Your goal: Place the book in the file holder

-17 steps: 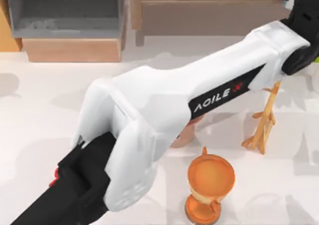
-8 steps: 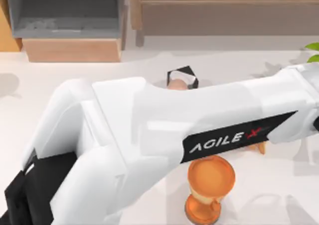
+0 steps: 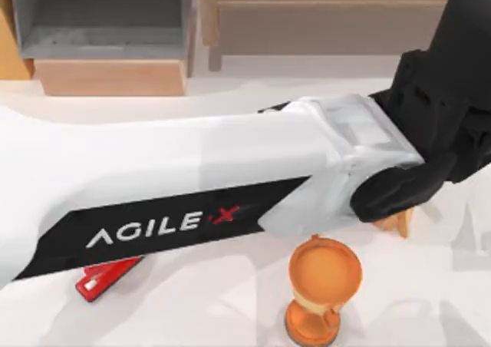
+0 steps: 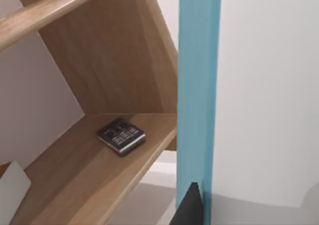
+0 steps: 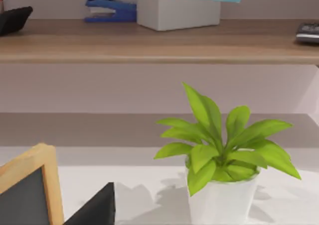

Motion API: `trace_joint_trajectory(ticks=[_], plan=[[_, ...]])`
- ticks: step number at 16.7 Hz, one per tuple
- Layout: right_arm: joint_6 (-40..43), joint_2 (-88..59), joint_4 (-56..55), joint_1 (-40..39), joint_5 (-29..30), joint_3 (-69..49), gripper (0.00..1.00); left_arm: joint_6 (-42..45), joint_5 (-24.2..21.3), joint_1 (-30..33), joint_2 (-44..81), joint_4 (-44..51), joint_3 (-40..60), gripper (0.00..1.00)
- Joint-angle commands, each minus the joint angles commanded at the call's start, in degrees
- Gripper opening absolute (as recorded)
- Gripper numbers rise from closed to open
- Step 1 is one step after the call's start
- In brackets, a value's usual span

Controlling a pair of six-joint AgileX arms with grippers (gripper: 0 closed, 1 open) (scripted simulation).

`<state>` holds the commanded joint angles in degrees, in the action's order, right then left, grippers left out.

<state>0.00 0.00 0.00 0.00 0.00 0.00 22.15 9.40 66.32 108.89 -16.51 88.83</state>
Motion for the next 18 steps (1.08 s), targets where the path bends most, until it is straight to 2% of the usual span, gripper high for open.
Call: trace_joint_trajectory(ticks=[5, 11, 14, 18], plan=[[0.0, 0.0, 0.0, 0.0, 0.0, 0.0, 1.0, 15.43, -1.98, -10.22, -13.65, -4.85, -21.53, 0.0], [0.0, 0.0, 0.0, 0.0, 0.0, 0.0, 1.0, 37.22, -1.04, -28.17, -22.76, -10.76, -44.5, 0.0], [0.0, 0.0, 0.0, 0.0, 0.0, 0.0, 1.0, 48.02, 0.01, -37.82, -23.48, -14.66, -51.5, 0.0], [0.0, 0.0, 0.0, 0.0, 0.0, 0.0, 1.0, 59.61, 1.03, -48.47, -18.71, -21.04, -52.81, 0.0]])
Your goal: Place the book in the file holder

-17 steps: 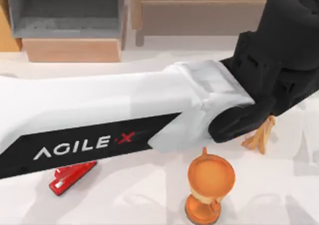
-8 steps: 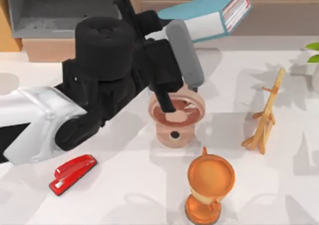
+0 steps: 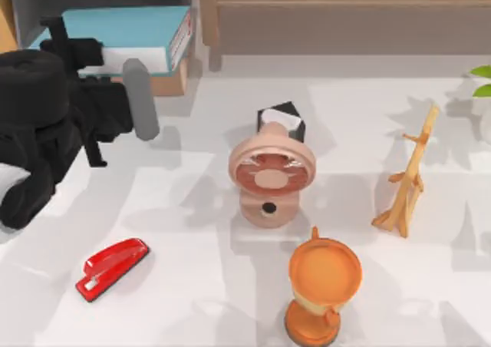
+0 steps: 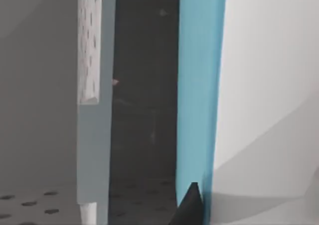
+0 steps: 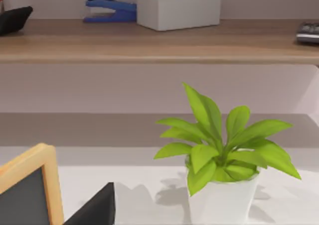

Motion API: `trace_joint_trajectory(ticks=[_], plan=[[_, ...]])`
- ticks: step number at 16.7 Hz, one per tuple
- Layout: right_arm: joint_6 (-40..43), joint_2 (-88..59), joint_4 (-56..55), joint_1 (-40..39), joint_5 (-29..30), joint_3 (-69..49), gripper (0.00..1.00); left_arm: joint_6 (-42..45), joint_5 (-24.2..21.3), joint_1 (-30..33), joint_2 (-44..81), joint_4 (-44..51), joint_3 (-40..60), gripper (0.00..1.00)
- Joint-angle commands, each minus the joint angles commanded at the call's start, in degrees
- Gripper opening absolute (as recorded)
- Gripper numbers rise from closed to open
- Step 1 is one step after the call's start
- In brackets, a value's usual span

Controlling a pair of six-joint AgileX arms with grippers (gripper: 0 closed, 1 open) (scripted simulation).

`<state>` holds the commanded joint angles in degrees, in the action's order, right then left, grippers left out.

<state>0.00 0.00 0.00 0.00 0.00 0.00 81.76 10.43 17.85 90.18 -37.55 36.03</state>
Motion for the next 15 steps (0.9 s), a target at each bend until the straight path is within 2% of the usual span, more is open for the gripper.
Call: trace_joint_trajectory(ticks=[5, 15], plan=[[0.0, 0.0, 0.0, 0.0, 0.0, 0.0, 1.0, 6.25, -0.77, -4.71, 8.47, -4.62, 4.58, 0.0], [0.0, 0.0, 0.0, 0.0, 0.0, 0.0, 1.0, 6.43, -0.9, -5.57, 10.61, -4.69, 7.33, 0.0]])
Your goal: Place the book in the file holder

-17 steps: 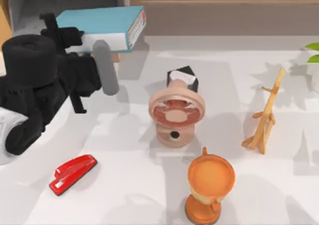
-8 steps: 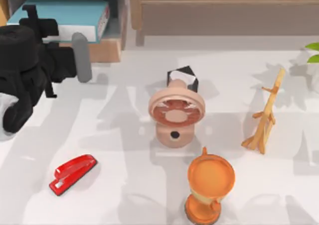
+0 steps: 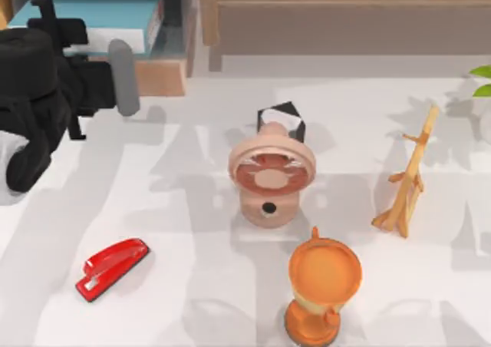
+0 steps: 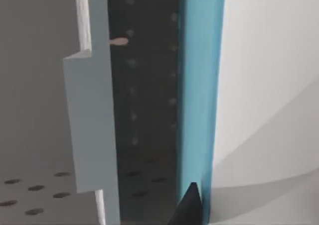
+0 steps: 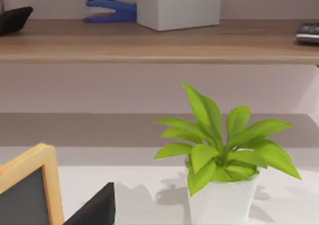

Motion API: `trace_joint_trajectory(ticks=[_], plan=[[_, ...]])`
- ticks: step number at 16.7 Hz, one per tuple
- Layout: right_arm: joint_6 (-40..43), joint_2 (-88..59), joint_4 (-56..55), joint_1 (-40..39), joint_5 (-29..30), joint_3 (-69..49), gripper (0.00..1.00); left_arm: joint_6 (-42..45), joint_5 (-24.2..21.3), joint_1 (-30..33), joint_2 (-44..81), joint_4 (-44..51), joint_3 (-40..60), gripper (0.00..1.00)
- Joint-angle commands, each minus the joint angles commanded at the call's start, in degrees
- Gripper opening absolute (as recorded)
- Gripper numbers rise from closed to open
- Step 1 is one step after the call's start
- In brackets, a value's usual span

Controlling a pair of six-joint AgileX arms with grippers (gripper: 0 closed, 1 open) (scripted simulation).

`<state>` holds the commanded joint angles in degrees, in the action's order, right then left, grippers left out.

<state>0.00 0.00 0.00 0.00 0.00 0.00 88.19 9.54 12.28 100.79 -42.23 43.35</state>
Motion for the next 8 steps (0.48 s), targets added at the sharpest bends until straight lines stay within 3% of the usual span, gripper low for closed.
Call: trace_joint_trajectory(ticks=[8], plan=[[0.0, 0.0, 0.0, 0.0, 0.0, 0.0, 1.0, 0.15, -0.85, -0.07, 4.27, 0.25, 3.87, 0.0]])
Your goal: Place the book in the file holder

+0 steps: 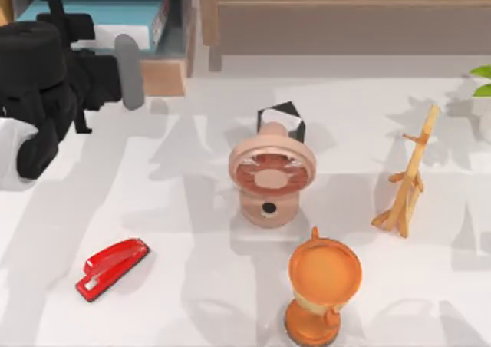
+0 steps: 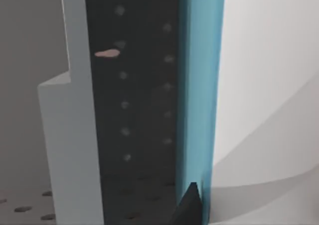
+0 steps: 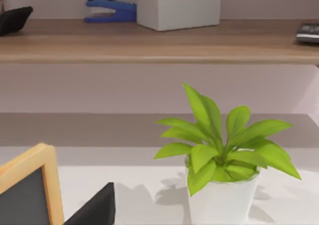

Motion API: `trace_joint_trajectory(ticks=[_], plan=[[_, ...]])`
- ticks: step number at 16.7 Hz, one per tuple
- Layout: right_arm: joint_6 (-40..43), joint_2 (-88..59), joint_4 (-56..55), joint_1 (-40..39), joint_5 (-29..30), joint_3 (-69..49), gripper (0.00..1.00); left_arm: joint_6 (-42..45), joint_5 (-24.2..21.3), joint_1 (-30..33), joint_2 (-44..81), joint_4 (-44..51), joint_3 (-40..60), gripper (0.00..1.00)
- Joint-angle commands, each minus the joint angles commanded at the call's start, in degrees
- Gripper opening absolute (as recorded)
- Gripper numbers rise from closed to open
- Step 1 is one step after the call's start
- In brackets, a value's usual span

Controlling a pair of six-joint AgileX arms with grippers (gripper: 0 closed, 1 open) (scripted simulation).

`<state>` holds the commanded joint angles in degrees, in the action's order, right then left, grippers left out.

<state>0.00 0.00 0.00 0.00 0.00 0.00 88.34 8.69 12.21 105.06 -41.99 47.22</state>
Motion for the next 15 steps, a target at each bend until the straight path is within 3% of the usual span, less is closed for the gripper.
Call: trace_joint_trajectory(ticks=[13, 15], plan=[[0.0, 0.0, 0.0, 0.0, 0.0, 0.0, 1.0, 0.0, 0.0, 0.0, 0.0, 0.0, 0.0, 0.98], [0.0, 0.0, 0.0, 0.0, 0.0, 0.0, 1.0, 0.0, 0.0, 0.0, 0.0, 0.0, 0.0, 1.0]])
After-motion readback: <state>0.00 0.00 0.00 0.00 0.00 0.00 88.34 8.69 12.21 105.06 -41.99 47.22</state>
